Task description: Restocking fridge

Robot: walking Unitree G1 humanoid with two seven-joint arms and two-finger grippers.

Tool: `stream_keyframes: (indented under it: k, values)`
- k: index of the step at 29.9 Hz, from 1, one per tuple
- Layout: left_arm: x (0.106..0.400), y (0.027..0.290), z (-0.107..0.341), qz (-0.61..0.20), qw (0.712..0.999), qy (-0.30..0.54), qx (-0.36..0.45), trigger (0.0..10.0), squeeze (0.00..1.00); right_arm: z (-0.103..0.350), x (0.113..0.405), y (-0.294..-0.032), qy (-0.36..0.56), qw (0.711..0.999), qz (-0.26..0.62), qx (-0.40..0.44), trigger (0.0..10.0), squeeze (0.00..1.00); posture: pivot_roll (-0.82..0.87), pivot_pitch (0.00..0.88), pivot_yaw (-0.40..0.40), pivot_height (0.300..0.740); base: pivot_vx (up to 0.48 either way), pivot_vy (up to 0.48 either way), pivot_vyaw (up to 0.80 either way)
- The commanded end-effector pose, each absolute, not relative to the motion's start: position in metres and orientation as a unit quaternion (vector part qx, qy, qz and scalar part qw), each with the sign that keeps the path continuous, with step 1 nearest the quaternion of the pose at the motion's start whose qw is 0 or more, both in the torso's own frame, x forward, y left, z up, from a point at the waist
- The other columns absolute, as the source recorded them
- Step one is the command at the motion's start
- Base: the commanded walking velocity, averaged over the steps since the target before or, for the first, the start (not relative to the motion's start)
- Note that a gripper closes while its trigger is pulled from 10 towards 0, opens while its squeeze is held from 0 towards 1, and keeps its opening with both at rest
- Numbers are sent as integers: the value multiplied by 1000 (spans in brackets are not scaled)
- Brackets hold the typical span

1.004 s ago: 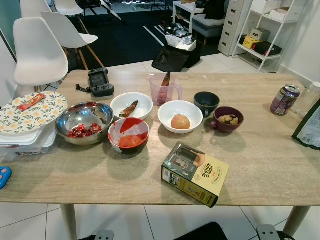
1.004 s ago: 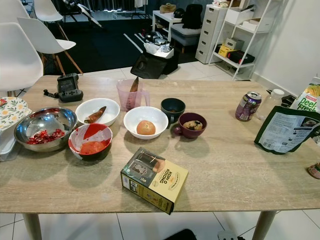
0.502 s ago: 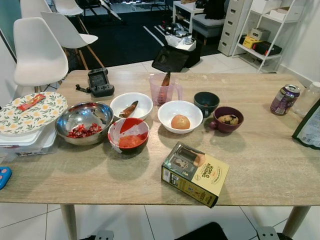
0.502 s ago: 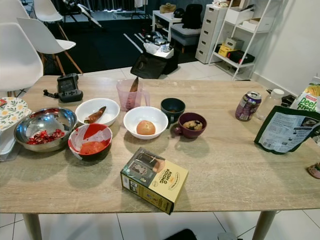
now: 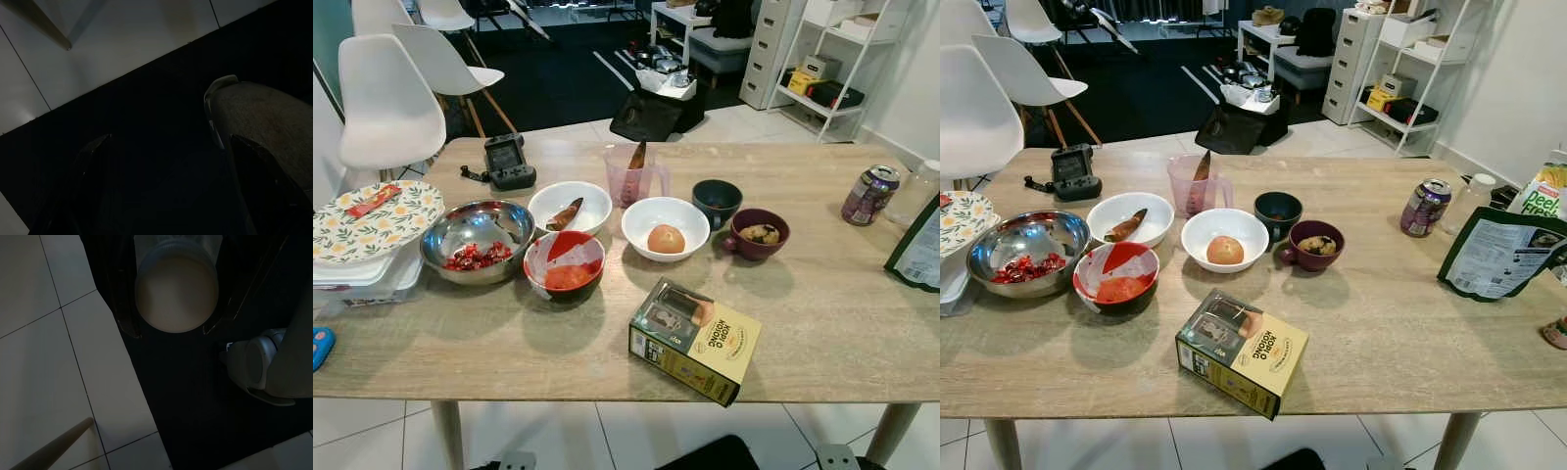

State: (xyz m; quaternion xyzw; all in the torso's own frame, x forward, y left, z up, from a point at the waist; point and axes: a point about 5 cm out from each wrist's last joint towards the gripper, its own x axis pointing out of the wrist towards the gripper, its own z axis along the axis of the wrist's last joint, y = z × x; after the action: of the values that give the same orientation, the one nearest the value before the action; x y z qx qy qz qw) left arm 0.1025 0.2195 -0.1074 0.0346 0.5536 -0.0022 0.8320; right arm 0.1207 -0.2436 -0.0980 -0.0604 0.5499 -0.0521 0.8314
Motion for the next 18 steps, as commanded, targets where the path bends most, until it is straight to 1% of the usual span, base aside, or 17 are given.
stream_keyframes:
  k: [1, 18]
  values:
    - [95, 222, -109, -8, 823, 566, 41, 10000, 0, -98, 118, -246, 553, 829, -59, -58, 10000, 0, -18, 0, -43, 740, 0, 0, 0]
    - [95, 222, -109, -8, 823, 566, 42, 10000, 0, -98, 117, -246, 553, 829, -61, -56, 10000, 0, -19, 0, -41, 740, 0, 0, 0]
